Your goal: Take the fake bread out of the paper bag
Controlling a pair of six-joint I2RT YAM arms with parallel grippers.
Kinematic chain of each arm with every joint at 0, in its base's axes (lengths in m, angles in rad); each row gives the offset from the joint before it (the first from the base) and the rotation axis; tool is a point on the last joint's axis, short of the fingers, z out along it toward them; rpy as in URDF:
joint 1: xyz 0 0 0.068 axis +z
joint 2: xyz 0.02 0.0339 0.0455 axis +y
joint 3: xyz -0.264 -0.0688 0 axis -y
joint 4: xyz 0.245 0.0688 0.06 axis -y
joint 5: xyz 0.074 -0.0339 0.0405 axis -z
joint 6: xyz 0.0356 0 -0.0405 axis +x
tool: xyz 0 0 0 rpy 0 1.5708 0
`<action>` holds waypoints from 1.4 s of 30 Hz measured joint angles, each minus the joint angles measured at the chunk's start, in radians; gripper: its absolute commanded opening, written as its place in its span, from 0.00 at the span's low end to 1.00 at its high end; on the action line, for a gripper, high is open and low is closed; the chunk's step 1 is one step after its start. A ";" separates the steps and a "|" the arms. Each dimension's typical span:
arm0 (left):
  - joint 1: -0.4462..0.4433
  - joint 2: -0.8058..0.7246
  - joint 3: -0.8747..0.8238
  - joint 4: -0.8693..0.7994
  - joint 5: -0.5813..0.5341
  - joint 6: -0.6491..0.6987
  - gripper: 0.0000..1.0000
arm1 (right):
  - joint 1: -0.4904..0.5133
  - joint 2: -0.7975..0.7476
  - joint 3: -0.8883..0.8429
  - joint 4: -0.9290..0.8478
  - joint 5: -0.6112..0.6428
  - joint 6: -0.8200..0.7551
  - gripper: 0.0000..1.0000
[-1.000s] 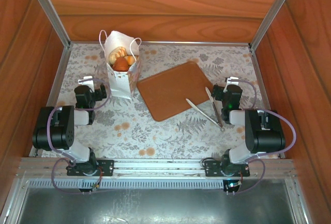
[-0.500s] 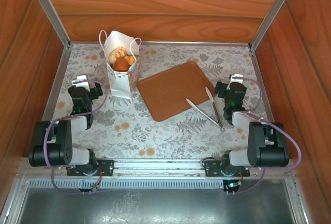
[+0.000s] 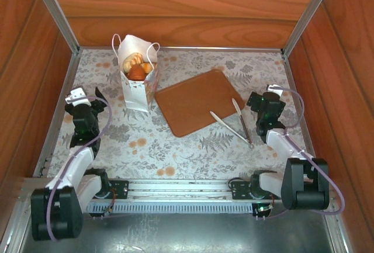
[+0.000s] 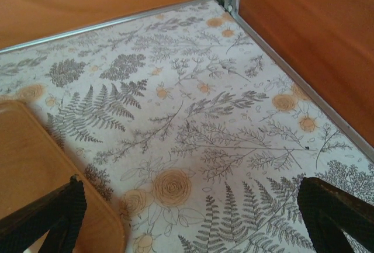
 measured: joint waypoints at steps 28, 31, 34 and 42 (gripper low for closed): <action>0.000 -0.226 0.496 -0.839 0.096 -0.323 1.00 | 0.024 0.035 0.276 -0.530 -0.151 0.072 1.00; 0.000 -0.204 0.523 -0.859 0.150 -0.324 1.00 | 0.027 0.035 0.299 -0.597 -0.179 0.088 1.00; 0.000 -0.179 0.546 -0.880 0.193 -0.332 1.00 | 0.027 0.035 0.326 -0.670 -0.194 0.111 1.00; -0.023 -0.051 0.658 -0.905 0.267 -0.351 1.00 | 0.028 0.049 0.419 -0.821 -0.221 0.162 1.00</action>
